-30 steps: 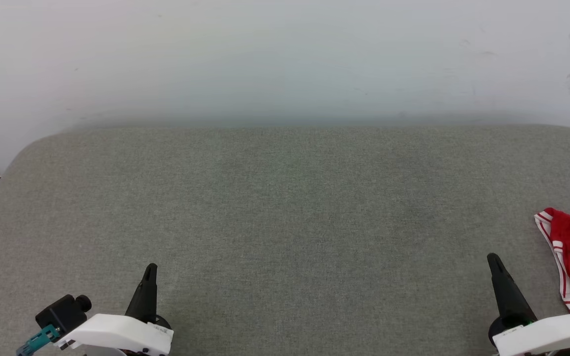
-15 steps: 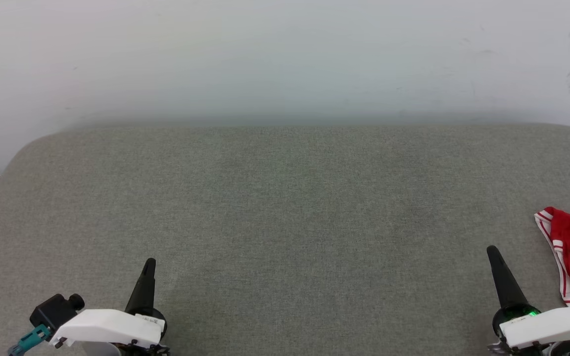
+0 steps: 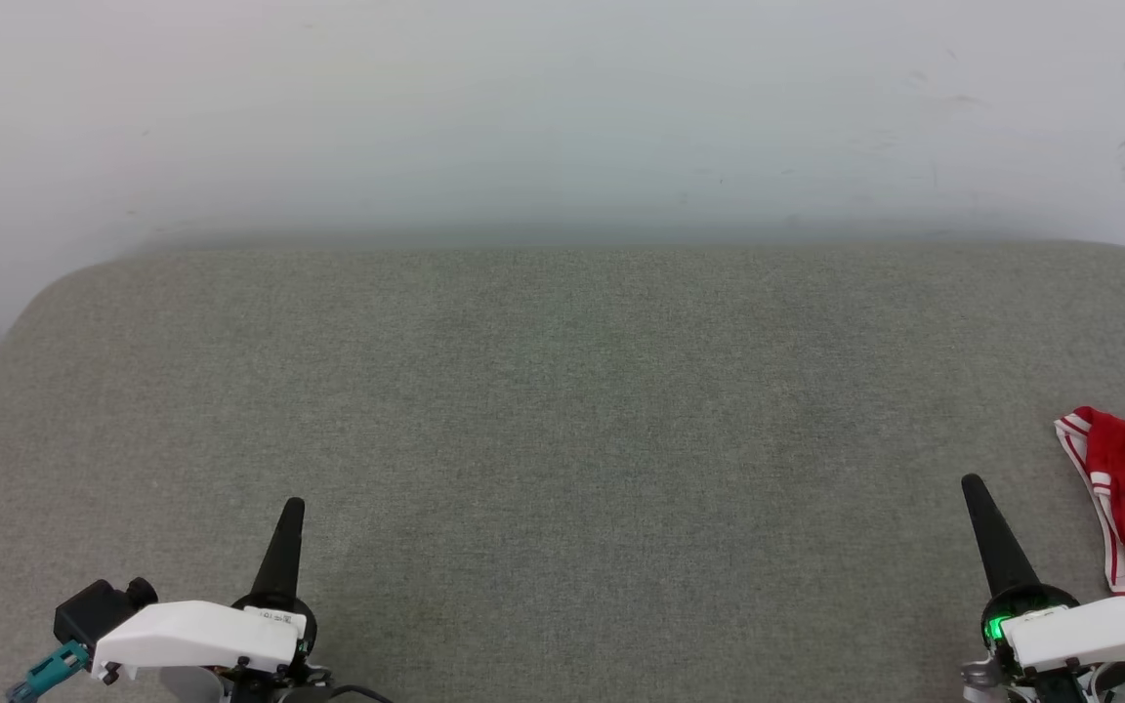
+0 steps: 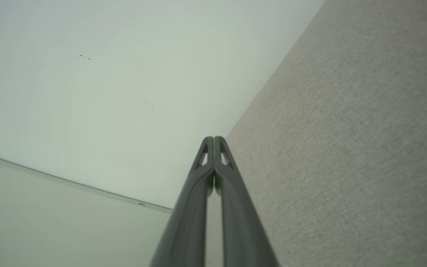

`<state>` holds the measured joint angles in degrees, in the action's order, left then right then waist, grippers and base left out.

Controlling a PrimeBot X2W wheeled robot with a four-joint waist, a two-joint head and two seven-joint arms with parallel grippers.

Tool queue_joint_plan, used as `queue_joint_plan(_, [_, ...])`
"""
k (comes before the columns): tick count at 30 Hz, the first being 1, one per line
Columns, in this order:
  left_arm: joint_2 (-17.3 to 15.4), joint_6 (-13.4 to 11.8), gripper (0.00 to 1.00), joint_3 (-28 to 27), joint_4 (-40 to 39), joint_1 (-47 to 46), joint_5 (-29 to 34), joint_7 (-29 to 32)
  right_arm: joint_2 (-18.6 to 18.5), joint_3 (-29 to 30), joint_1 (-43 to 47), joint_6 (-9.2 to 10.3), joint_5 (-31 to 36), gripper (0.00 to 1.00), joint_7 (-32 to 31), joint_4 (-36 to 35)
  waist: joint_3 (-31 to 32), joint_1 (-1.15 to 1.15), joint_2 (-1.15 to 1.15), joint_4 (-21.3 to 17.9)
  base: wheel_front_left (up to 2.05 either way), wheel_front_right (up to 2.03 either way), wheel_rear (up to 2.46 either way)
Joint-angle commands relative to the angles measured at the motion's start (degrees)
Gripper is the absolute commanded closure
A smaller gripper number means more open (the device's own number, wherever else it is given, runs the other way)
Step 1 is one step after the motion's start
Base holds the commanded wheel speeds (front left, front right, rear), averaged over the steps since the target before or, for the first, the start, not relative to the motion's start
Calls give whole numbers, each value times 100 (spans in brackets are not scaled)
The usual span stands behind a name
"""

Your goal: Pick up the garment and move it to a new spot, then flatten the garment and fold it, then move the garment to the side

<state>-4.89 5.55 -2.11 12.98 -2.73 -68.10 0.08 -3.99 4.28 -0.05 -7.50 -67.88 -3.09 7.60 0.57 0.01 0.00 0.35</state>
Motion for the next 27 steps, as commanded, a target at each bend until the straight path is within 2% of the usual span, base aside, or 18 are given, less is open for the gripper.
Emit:
queue_joint_plan(1, [4, 31, 100, -42, -26, -138, -140, 39, -40, 7, -158, 1, -157, 100, -12, 5, -2, 0, 0, -1, 0, 0, 0])
queue_joint_plan(27, [117, 132, 100, -281, 53, -278, -1436, 396, -19, 45, -427, 1, -1526, 100, -140, 368, -39, -1, 0, -18, 0, 0, 0])
